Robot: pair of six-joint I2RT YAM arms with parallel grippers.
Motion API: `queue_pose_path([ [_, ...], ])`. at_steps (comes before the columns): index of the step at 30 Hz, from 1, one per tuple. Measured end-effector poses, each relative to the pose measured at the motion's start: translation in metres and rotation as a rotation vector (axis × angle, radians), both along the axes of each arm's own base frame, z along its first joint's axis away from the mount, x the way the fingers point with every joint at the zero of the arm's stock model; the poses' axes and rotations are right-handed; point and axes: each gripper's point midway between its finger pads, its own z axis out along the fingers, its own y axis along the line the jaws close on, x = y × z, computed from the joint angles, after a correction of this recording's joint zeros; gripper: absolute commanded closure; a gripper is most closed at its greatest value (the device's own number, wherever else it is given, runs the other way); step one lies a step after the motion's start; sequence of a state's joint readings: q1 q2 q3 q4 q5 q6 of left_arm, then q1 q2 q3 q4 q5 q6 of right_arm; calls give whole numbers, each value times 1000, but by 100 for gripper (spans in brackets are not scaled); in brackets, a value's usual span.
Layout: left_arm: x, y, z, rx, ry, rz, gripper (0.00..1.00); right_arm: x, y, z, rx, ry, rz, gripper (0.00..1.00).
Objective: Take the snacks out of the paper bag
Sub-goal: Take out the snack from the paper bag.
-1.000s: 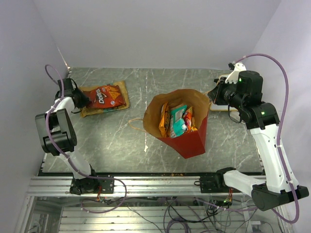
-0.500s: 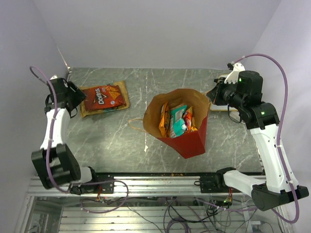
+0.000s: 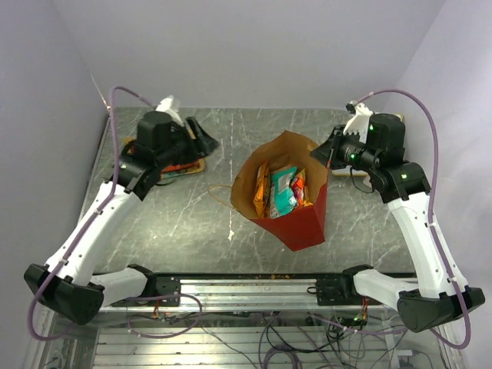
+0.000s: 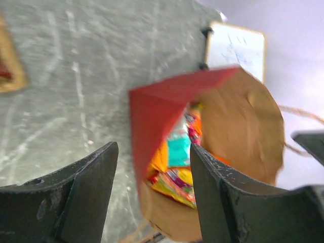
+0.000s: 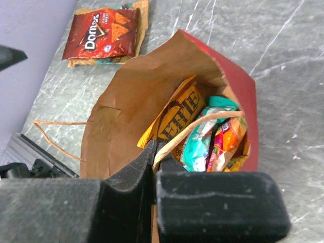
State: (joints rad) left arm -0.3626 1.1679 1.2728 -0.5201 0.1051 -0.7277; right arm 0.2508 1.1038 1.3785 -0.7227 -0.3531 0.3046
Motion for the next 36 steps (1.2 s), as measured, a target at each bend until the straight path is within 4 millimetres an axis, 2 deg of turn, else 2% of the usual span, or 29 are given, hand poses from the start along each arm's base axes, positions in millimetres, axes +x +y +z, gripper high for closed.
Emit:
queue_pose_path([
  [2, -21, -38, 10, 6, -19, -93, 33, 0, 2, -7, 14, 20, -1, 100],
  [4, -43, -71, 11, 20, -26, -184, 33, 0, 3, -12, 23, 39, -7, 100],
  [6, -70, -109, 7, 58, -28, -289, 36, 1, 3, -12, 32, 44, -15, 100],
  [8, -86, -138, -1, 100, -29, -358, 40, 1, 3, -9, 41, 38, -23, 100],
  [11, -103, -178, -19, 194, -39, -437, 44, 0, 1, -6, 45, 30, -30, 100],
  [15, -108, -215, -49, 327, -52, -476, 49, -1, 1, -2, 48, 21, -34, 100],
  [17, -109, -221, -68, 390, -46, -473, 48, -1, 0, 0, 47, 17, -36, 100],
  [19, -104, -217, -82, 431, -39, -447, 46, -2, 0, 4, 45, 13, -37, 100],
  [23, -94, -206, -101, 477, -23, -373, 45, -4, -1, 13, 44, -4, -32, 100],
  [29, -84, -205, -128, 519, 11, -302, 40, -6, -2, 13, 26, -6, -25, 100],
  [32, -81, -203, -136, 536, 24, -271, 41, -7, -3, 11, 20, -4, -23, 100],
  [36, -77, -196, -137, 547, 24, -223, 39, -8, -3, 12, 17, -8, -22, 100],
])
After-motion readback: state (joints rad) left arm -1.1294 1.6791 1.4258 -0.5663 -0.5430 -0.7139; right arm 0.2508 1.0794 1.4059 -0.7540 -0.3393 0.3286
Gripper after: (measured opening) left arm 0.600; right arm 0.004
